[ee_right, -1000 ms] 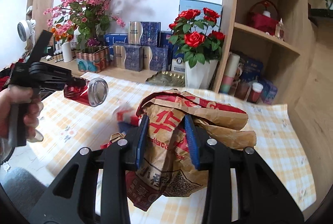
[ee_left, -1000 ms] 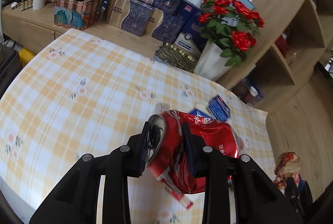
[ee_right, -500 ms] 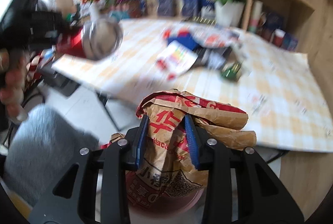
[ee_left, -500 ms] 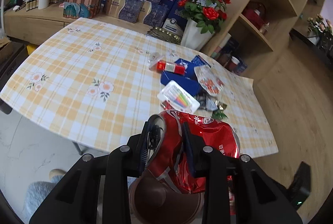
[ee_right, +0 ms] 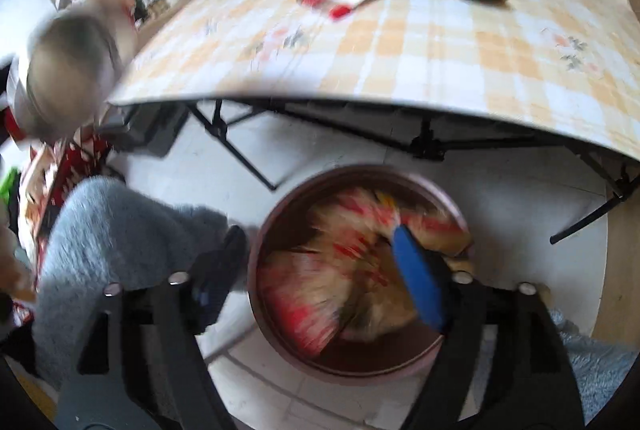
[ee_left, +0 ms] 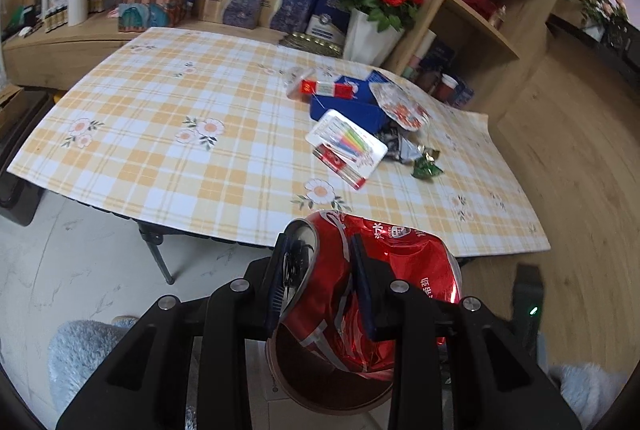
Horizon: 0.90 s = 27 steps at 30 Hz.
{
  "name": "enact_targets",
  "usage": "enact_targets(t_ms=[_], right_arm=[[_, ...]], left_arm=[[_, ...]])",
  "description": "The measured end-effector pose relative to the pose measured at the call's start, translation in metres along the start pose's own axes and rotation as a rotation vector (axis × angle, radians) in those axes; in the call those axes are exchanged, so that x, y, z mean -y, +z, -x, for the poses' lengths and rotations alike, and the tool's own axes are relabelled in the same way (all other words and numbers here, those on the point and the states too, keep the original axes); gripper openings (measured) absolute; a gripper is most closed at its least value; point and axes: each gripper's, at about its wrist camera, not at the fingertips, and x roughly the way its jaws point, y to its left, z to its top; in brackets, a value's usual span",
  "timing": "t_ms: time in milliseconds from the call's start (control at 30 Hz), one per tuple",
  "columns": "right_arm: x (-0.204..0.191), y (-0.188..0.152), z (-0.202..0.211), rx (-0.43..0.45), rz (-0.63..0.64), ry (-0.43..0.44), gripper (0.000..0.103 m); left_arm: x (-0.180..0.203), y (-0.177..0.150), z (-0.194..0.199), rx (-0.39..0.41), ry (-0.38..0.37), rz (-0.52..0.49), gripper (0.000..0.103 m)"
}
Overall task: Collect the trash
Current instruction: 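Carry the paper bag and red can to the brown bin and release both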
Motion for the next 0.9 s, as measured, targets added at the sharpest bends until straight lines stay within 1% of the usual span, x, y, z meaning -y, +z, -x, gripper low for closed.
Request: enact_targets(t_ms=[33, 67, 100, 167, 233, 300, 367, 400, 533, 633, 733, 900], right_arm=[[0.003, 0.003, 0.005, 0.017, -0.005, -0.001, 0.08], [0.005, 0.005, 0.01, 0.036, -0.009, -0.009, 0.085], [0.007, 0.004, 0.019, 0.071, -0.011, -0.021, 0.088], [0.013, 0.004, 0.031, 0.125, 0.007, -0.067, 0.093], [0.017, 0.0, 0.044, 0.187, 0.061, -0.15, 0.096], [0.025, -0.002, 0.05, 0.216, 0.091, -0.211, 0.097], [0.031, -0.004, 0.05, 0.236, 0.108, -0.272, 0.097], [0.035, -0.008, 0.051, 0.245, 0.11, -0.298, 0.097], [0.048, -0.009, 0.048, 0.258, 0.059, -0.321, 0.097], [0.051, -0.011, 0.042, 0.25, 0.049, -0.337, 0.097], [0.056, -0.011, 0.039, 0.235, 0.03, -0.338, 0.097], [0.067, -0.012, 0.034, 0.218, -0.036, -0.32, 0.097]], left_arm=[[0.001, -0.002, -0.004, -0.007, -0.004, -0.014, 0.03], [0.003, -0.004, -0.007, -0.013, -0.005, -0.024, 0.03], [0.003, -0.007, -0.011, -0.017, -0.007, -0.032, 0.03], [0.005, -0.014, -0.02, -0.028, -0.016, -0.056, 0.03], [0.008, -0.022, -0.03, -0.038, -0.013, -0.1, 0.03], [0.012, -0.03, -0.038, -0.049, -0.009, -0.144, 0.03], [0.018, -0.04, -0.049, -0.065, -0.023, -0.206, 0.03], [0.02, -0.044, -0.053, -0.072, -0.03, -0.221, 0.03], [0.03, -0.059, -0.078, -0.113, -0.061, -0.28, 0.03], [0.035, -0.069, -0.098, -0.141, -0.071, -0.319, 0.03], [0.036, -0.078, -0.111, -0.172, -0.07, -0.337, 0.03], [0.033, -0.088, -0.136, -0.268, -0.042, -0.333, 0.03]])
